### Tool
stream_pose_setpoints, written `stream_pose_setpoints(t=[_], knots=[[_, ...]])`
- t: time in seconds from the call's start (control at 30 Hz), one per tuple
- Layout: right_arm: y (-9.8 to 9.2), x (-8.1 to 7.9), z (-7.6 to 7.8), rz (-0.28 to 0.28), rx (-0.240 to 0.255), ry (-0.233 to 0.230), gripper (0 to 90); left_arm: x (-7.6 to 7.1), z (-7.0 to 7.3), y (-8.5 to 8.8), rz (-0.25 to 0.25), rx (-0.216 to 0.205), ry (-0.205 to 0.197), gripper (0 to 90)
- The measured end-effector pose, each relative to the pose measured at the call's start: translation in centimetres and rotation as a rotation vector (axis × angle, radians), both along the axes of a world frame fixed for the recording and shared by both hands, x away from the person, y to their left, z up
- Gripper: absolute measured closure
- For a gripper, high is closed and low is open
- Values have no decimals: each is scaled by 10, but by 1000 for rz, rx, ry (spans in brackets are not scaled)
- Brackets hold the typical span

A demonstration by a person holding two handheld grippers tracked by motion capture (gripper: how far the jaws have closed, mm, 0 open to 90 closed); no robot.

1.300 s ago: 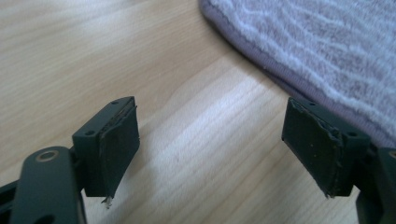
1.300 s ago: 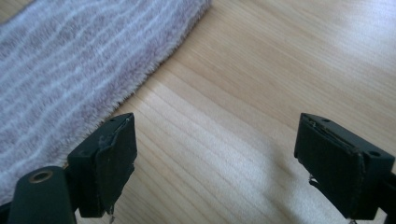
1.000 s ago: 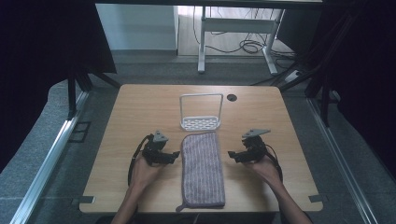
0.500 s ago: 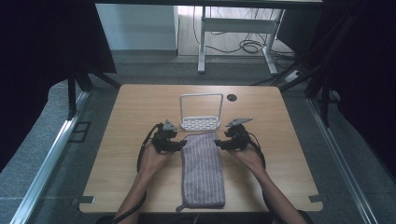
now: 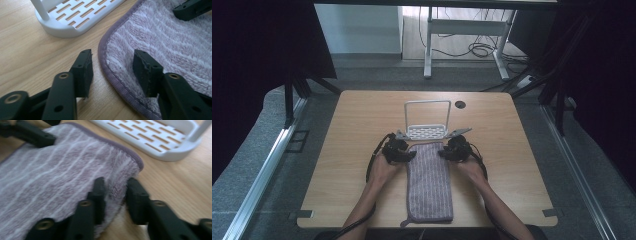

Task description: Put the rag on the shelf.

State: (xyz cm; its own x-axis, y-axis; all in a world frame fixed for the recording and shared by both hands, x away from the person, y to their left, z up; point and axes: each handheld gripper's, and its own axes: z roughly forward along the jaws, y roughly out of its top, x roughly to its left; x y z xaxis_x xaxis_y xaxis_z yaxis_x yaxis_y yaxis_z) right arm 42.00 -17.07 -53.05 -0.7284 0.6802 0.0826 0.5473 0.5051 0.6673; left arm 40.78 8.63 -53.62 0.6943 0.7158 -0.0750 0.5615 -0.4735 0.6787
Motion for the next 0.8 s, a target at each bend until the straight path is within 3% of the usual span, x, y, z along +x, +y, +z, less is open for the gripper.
stream_pose_setpoints(t=[0.07,0.1,0.23,0.3,0.4,0.63,0.8], knots=[[1,-1,0,10,3,0,798,-2,1,-2,2,-7,13,628],[3,-2,1,19,-11,-7,835,-3,1,-3,-1,-17,24,734],[5,-4,3,23,-29,-18,848,-3,2,-3,2,-34,42,793],[4,-6,6,27,-33,-27,849,-4,4,-2,12,-29,23,803],[2,-8,15,26,-11,-40,848,-5,12,-1,4,-57,-8,805],[-7,-15,43,42,46,-90,846,-12,46,1,-33,-77,-69,801],[-9,-20,64,55,55,-136,845,-16,68,2,-38,-95,-107,800]])
